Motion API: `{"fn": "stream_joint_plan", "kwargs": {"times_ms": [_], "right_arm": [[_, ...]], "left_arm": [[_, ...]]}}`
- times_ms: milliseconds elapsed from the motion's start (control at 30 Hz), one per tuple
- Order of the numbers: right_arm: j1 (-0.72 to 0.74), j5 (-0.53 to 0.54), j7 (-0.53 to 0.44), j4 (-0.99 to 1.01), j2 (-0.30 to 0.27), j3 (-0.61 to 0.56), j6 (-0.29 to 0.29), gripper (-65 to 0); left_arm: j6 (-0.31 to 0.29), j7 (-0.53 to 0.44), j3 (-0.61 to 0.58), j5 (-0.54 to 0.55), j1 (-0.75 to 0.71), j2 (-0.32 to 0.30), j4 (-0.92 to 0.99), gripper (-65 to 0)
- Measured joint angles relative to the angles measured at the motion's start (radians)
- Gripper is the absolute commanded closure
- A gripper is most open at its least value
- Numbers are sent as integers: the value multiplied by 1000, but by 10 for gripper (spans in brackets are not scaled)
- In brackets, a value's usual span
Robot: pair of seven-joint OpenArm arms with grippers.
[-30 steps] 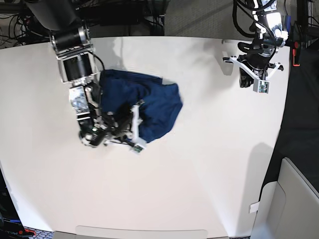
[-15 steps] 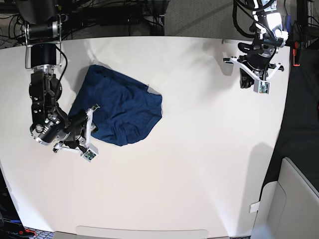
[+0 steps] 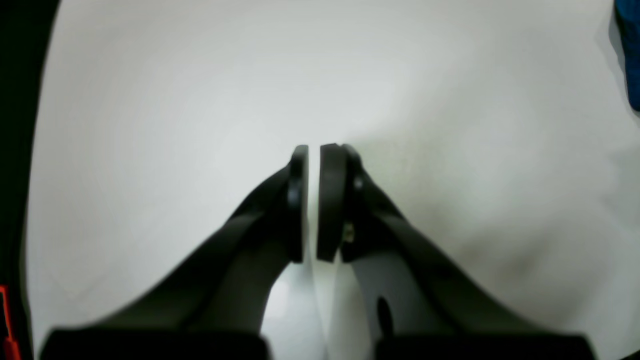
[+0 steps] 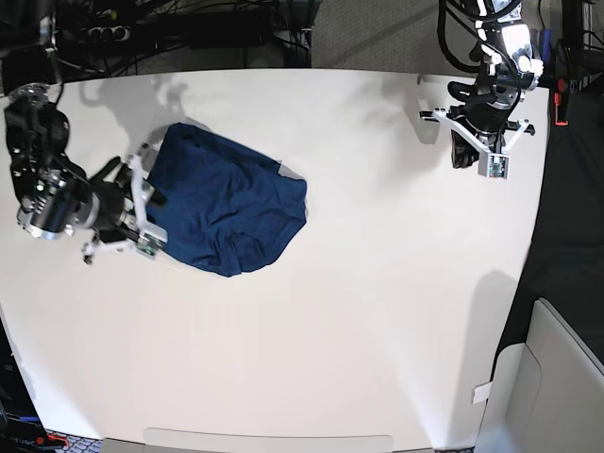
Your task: Fold the T-shirt properly
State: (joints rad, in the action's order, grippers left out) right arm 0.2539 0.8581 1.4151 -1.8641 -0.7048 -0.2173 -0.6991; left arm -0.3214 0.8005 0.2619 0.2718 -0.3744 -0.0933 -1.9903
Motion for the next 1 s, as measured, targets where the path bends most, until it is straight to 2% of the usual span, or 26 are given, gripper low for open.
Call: {"fn": "stream_joint_plan", "kwargs": {"times_ms": [33,100,233,367,500,733,933,1000], "right_arm": [[-2,60,-1,0,-37,0,0,-177],[-1,114,-5,-2,-71,6,0,-177],[-16,89,-9,1,-55,-1,-1,-177],[-64,-20,-12,40,45,-9,2,-177],[-71,-127,-8,47,93,-102,3,-177],[-61,-332,-12,54,252,-201,3,-177],[-35,-418,-36,179,433,-217,5,-177],[-23,-430,-66,203,463,-213,3,-177]], "left_arm": [[1,2,0,-1,0,14,0,-36],[0,1,0,0,6,38,0,-36],[0,0,-4,0,26,46,0,-36],[0,0,-4,0,23,46,0,-36],[0,3,2,0,23,42,0,-36],[0,3,3,0,19,42,0,-36],[0,3,3,0,19,41,0,-35],[0,3,3,0,17,39,0,-35]]}}
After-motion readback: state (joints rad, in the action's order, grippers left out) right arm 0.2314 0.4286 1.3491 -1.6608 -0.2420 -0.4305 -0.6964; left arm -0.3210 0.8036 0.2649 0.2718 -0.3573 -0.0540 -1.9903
